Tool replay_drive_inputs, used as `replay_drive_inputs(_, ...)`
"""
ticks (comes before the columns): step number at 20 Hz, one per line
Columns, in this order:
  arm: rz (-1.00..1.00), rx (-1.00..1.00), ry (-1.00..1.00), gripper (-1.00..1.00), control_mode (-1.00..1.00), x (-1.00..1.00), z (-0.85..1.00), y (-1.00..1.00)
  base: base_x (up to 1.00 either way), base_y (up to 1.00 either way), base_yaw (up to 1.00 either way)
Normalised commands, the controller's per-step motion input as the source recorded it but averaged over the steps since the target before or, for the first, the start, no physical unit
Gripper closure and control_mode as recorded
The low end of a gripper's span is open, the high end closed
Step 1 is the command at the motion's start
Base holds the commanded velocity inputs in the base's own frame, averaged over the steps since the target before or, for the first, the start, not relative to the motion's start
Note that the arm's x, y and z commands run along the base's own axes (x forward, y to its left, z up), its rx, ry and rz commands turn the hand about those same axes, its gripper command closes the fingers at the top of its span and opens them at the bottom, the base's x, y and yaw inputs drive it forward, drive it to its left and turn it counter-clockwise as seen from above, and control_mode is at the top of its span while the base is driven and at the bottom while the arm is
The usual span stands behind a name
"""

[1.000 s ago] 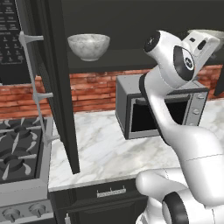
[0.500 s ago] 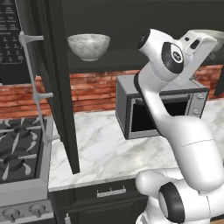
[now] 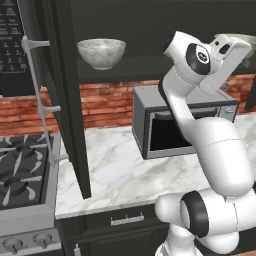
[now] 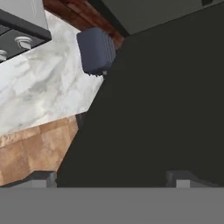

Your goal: Move the bowls from the cabinet to the plates on the dining table.

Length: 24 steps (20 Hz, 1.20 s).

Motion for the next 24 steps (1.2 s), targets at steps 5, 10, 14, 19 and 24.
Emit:
replay_drive_inputs(5,-0.09,0.0,0.0,-1.0,-1.0,-0.24,0.0,-0.34,0.0,0.0,0.0)
replay_drive_inputs(10,-0.09,0.0,0.0,-1.0,-1.0,-0.45,0.0,-0.28,0.0,0.0,0.0)
replay_drive_inputs(14,-0.1,0.0,0.0,-1.0,-1.0,-0.52,0.0,-0.31,0.0,0.0,0.0)
replay_drive_inputs(19,-0.1,0.0,0.0,-1.0,-1.0,-0.54,0.0,-0.37,0.0,0.0,0.0)
replay_drive_inputs(24,-0.07,0.0,0.0,-1.0,-1.0,-0.21,-0.11,-0.48,0.0,0.0,0.0)
